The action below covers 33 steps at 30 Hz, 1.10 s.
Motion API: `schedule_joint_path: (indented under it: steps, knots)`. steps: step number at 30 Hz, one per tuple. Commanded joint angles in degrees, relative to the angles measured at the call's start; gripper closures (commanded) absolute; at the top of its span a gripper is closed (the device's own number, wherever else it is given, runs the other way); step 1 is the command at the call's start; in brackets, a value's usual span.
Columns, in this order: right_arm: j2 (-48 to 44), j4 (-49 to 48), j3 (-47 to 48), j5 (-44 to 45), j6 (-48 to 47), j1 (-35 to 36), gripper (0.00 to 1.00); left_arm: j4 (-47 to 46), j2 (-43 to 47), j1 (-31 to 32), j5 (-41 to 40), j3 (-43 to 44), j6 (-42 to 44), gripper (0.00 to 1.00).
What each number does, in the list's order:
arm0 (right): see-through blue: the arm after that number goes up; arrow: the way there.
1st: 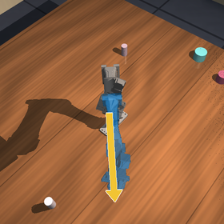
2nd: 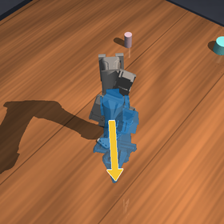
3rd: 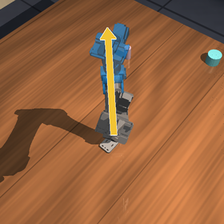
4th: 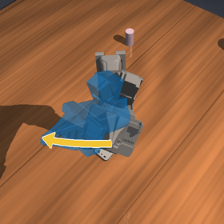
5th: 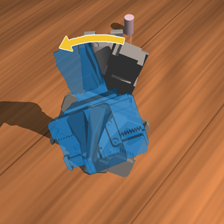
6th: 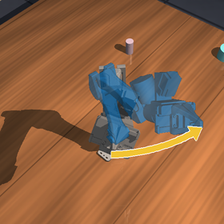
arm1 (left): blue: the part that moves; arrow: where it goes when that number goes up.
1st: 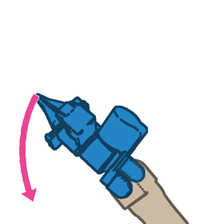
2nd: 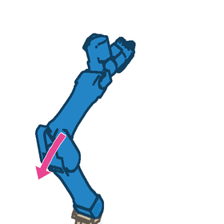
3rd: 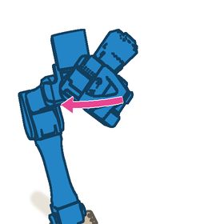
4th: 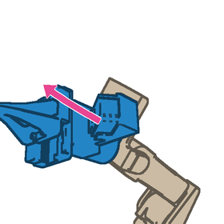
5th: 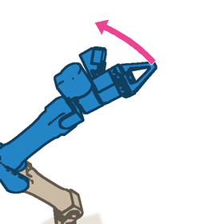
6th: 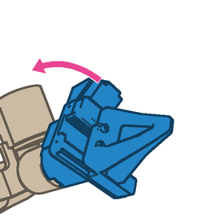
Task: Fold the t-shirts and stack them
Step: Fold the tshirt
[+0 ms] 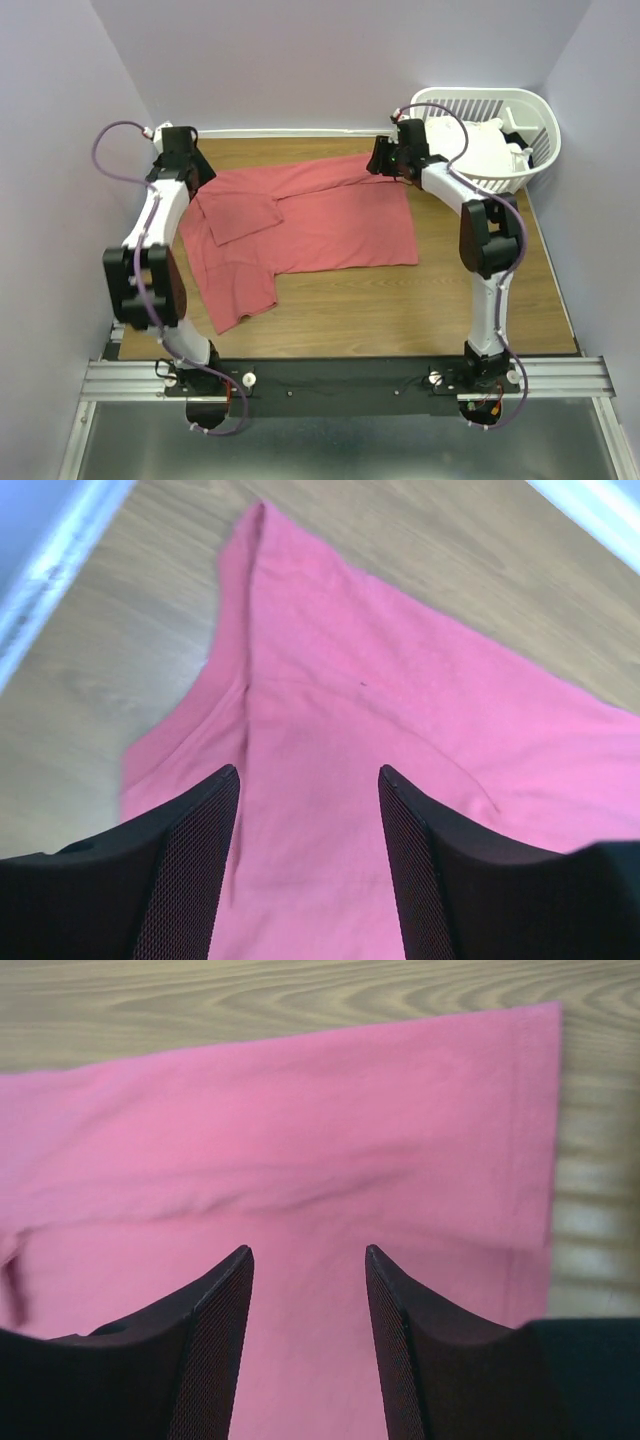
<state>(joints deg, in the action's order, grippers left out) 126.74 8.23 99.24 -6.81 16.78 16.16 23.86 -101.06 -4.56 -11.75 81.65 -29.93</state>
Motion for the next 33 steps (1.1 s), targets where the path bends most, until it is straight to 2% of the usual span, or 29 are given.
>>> schedule_joint_path:
  steps: [1, 5, 7, 12, 19, 28, 33]
  knots:
    - [-12.37, 1.61, -8.34, -1.28, -0.43, 3.78, 0.44, 3.38, 13.94, -0.45, -4.77, -10.61, 0.40, 0.34]
    - [-22.03, 3.19, -18.28, -1.98, 1.50, 5.37, 0.42, 4.88, 21.59, -0.45, -6.62, -23.42, -0.91, 0.33]
    - [-24.77, 3.81, -24.14, -1.81, 2.91, 5.90, 0.42, 4.79, 24.22, -1.59, -5.75, -26.96, -1.62, 0.33]
    - [-33.55, 4.69, -33.31, -2.25, 3.00, 6.25, 0.42, 3.31, 24.77, -3.53, -2.93, -35.22, -2.41, 0.35]
    - [-38.49, 4.87, -40.96, -0.32, 2.47, 6.25, 0.43, 2.95, 20.74, -4.41, -4.51, -36.30, -2.42, 0.45]
    - [-39.99, 5.57, -44.31, 5.22, 3.79, 6.25, 0.43, 1.63, 16.86, -4.50, -4.86, -37.52, -1.80, 0.46]
    - [-39.73, 5.75, -44.05, 5.84, 3.79, 6.25, 0.43, 0.84, 14.40, -4.67, -8.19, -37.88, -0.92, 0.46]
